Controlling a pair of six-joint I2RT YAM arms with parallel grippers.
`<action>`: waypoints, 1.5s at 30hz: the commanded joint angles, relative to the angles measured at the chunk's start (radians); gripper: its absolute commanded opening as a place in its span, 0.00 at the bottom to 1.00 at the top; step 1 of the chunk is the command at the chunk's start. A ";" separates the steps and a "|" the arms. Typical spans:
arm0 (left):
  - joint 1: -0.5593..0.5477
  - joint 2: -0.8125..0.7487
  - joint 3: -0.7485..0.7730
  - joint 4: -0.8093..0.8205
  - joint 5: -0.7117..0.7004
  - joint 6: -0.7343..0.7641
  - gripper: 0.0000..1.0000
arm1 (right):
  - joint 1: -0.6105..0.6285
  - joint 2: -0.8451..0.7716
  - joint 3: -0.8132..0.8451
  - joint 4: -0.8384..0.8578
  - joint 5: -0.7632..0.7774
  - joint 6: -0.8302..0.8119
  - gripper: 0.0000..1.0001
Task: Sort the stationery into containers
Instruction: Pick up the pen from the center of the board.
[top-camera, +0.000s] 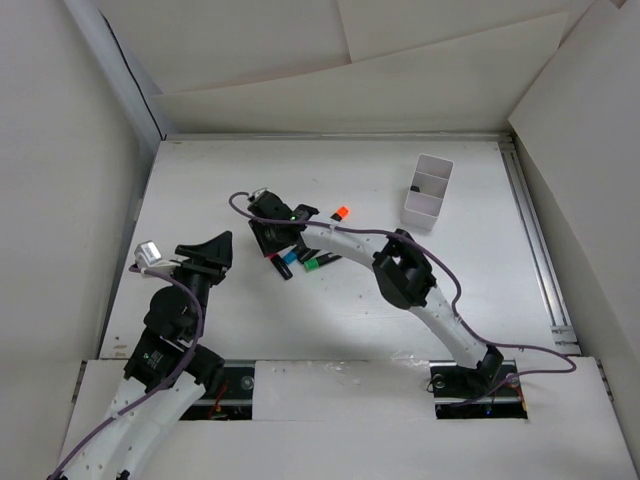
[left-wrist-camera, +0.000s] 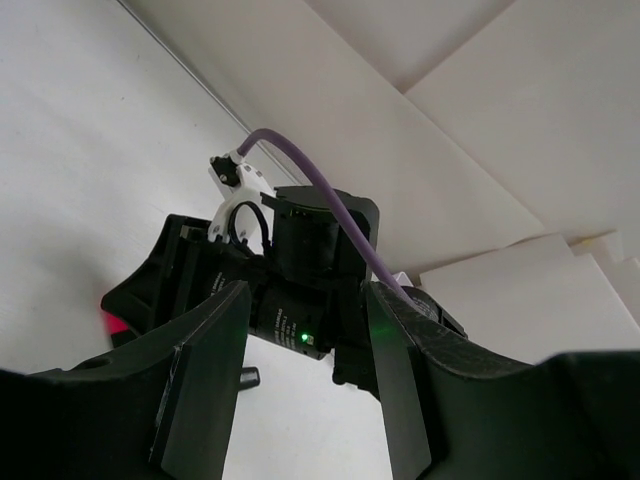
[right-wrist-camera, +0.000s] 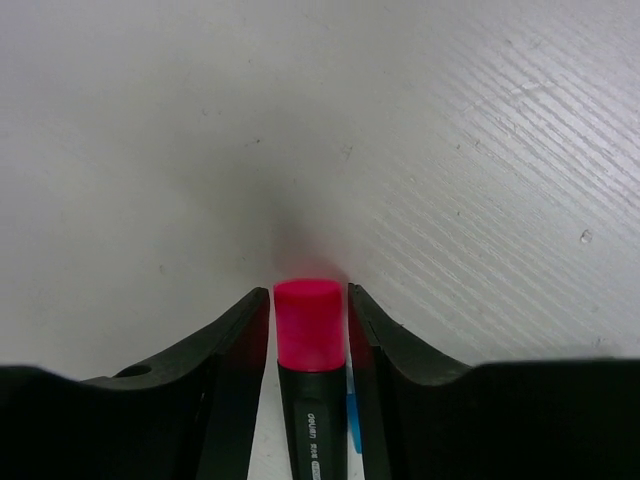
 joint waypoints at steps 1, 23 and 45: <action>0.002 -0.001 0.014 0.036 0.016 0.014 0.47 | 0.011 0.031 0.079 -0.022 -0.009 -0.009 0.42; 0.002 -0.010 0.005 0.016 0.034 0.033 0.47 | -0.009 -0.198 -0.114 0.203 0.000 0.053 0.17; -0.082 0.622 0.118 0.504 0.657 0.266 0.72 | -0.321 -1.003 -0.886 0.702 0.054 0.240 0.14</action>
